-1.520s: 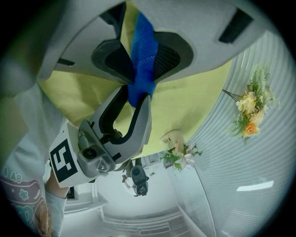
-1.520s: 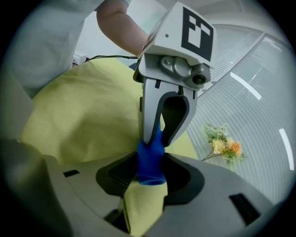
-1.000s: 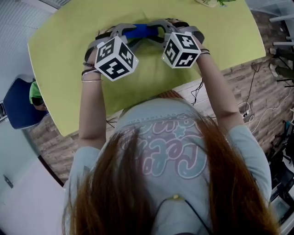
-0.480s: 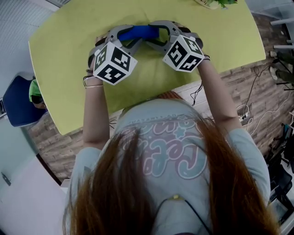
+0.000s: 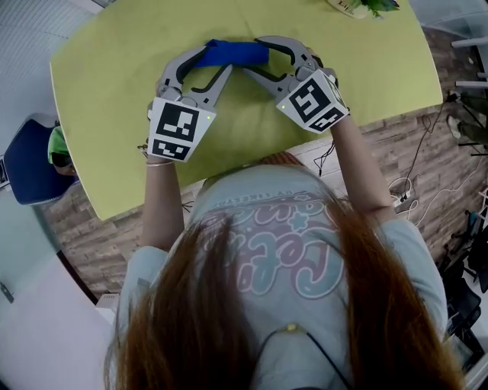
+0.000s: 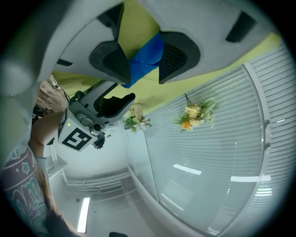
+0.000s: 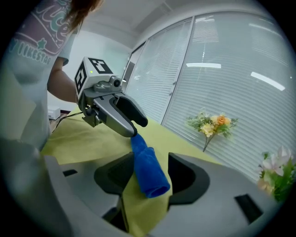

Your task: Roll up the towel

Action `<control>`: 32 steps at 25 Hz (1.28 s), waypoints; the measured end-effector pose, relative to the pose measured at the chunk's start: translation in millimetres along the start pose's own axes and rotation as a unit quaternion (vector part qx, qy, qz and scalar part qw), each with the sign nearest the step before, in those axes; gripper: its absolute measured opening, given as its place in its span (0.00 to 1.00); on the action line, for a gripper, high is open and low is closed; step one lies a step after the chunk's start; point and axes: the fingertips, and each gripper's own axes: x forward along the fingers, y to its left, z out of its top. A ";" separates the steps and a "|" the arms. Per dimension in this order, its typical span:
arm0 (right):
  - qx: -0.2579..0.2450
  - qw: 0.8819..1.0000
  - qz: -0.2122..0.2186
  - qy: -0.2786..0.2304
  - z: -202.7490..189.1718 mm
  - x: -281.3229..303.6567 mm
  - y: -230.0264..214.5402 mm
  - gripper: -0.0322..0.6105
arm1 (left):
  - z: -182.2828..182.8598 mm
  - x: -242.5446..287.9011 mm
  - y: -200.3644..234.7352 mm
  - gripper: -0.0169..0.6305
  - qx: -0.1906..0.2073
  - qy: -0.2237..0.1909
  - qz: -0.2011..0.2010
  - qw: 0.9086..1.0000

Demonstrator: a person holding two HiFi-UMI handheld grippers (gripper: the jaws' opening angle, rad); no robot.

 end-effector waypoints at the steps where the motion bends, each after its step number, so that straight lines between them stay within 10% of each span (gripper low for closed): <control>1: 0.009 1.000 -0.006 -0.008 3.1 -2.9 -0.4 0.39 | 2.3 -4.5 1.2 0.27 -0.007 -0.010 0.008 1.000; 32: 0.084 0.977 -0.092 -0.172 82.9 -73.6 -13.5 0.39 | 51.1 -90.1 27.5 0.27 -0.108 -0.168 0.119 0.973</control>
